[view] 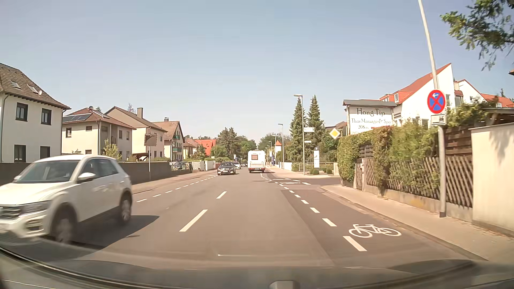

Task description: Follow the waypoints while adhering to traffic rules and regulations

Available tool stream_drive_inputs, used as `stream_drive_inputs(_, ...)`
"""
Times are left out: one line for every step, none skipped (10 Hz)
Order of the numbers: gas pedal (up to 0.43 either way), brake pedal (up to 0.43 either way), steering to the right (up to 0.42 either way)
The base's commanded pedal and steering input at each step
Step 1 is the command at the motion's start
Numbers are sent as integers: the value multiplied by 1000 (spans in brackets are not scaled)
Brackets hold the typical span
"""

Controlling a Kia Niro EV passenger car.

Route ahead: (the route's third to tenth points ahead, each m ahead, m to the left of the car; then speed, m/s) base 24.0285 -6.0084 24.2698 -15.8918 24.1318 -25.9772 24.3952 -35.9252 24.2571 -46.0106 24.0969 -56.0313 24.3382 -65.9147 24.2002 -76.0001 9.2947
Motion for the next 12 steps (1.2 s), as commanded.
stream_drive_inputs(0,140,-2)
stream_drive_inputs(0,159,-2)
stream_drive_inputs(0,183,-2)
stream_drive_inputs(0,189,-2)
stream_drive_inputs(0,201,-2)
stream_drive_inputs(0,213,-2)
stream_drive_inputs(0,232,-2)
stream_drive_inputs(0,238,0)
stream_drive_inputs(0,256,5)
stream_drive_inputs(0,262,15)
stream_drive_inputs(0,268,24)
stream_drive_inputs(0,268,40)
